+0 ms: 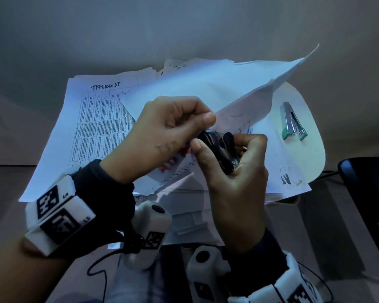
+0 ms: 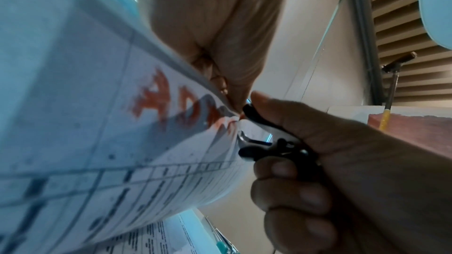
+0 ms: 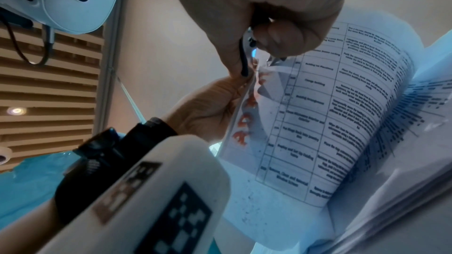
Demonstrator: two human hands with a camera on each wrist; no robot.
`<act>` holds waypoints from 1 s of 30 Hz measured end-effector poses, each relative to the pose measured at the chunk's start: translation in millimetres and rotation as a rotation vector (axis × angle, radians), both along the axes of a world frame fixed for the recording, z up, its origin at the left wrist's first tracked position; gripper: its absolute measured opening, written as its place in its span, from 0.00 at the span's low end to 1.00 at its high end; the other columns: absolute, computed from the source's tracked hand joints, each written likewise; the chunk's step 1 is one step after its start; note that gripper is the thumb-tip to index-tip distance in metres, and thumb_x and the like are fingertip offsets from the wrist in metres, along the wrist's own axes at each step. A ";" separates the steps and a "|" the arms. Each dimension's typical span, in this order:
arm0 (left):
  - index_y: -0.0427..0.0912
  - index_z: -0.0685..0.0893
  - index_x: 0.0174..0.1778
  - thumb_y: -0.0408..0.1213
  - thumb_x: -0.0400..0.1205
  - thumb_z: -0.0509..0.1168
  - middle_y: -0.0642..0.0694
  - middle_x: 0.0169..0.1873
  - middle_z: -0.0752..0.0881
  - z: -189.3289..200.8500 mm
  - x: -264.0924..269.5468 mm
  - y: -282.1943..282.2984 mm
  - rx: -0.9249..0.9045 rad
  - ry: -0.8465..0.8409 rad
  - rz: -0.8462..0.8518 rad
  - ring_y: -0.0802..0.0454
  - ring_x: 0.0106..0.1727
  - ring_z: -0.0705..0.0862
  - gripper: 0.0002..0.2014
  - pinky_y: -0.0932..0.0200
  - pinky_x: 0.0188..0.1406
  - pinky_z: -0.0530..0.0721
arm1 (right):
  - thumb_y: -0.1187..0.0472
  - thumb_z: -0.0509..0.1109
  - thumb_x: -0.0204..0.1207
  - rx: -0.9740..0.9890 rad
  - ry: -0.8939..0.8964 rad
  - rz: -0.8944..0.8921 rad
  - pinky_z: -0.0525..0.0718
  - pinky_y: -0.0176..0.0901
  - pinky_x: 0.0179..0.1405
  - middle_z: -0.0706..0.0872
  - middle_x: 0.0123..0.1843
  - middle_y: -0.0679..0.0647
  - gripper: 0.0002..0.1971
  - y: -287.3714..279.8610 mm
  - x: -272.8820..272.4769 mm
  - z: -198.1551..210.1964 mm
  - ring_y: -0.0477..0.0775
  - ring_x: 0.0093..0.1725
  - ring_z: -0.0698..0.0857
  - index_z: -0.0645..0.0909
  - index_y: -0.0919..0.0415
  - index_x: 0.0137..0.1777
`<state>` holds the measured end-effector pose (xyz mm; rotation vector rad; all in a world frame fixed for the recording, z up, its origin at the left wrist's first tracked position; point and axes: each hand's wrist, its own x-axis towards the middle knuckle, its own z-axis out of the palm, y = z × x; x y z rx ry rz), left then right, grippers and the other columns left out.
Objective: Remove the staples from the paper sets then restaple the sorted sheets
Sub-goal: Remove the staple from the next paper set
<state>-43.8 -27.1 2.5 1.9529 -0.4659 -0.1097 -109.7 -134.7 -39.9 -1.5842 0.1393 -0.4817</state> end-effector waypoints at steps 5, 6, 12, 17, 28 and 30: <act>0.36 0.83 0.38 0.41 0.78 0.65 0.24 0.34 0.81 -4.4 3.2 1.5 -0.023 0.026 0.009 0.48 0.33 0.78 0.11 0.42 0.33 0.78 | 0.46 0.74 0.67 -0.147 -0.032 -0.021 0.79 0.34 0.33 0.83 0.36 0.45 0.21 -0.1 3.5 0.6 0.42 0.36 0.83 0.67 0.56 0.47; 0.38 0.83 0.37 0.41 0.78 0.65 0.25 0.34 0.81 -5.2 3.8 1.5 -0.035 0.035 0.009 0.48 0.34 0.77 0.10 0.44 0.33 0.77 | 0.46 0.73 0.68 -0.185 -0.043 -0.028 0.79 0.35 0.33 0.82 0.36 0.43 0.21 -0.1 4.4 0.5 0.43 0.36 0.83 0.67 0.56 0.47; 0.40 0.83 0.35 0.41 0.78 0.65 0.30 0.33 0.84 -7.3 6.1 1.4 -0.093 0.060 0.003 0.50 0.34 0.80 0.09 0.54 0.37 0.78 | 0.49 0.74 0.70 -0.269 -0.078 -0.024 0.76 0.30 0.34 0.79 0.38 0.39 0.21 -2.0 6.4 1.7 0.44 0.38 0.82 0.65 0.58 0.48; 0.39 0.83 0.36 0.39 0.78 0.65 0.48 0.29 0.84 -9.4 4.8 0.6 -0.120 0.053 -0.010 0.58 0.32 0.80 0.09 0.64 0.34 0.79 | 0.53 0.77 0.68 0.000 -0.050 0.037 0.77 0.26 0.30 0.84 0.33 0.46 0.21 -4.0 5.0 3.6 0.38 0.31 0.83 0.68 0.61 0.47; 0.44 0.83 0.35 0.38 0.78 0.65 0.53 0.28 0.84 -9.4 4.1 1.5 -0.178 0.036 -0.027 0.59 0.32 0.81 0.07 0.65 0.36 0.79 | 0.50 0.74 0.69 -0.188 -0.090 -0.012 0.79 0.37 0.32 0.82 0.35 0.47 0.21 -1.8 8.1 5.7 0.43 0.32 0.82 0.66 0.59 0.48; 0.44 0.82 0.35 0.38 0.78 0.64 0.53 0.28 0.84 -10.6 3.3 1.1 -0.194 0.037 -0.031 0.60 0.32 0.81 0.07 0.67 0.36 0.79 | 0.50 0.75 0.69 -0.178 -0.088 -0.025 0.79 0.36 0.31 0.82 0.35 0.47 0.21 -1.1 8.0 5.1 0.43 0.32 0.82 0.67 0.59 0.48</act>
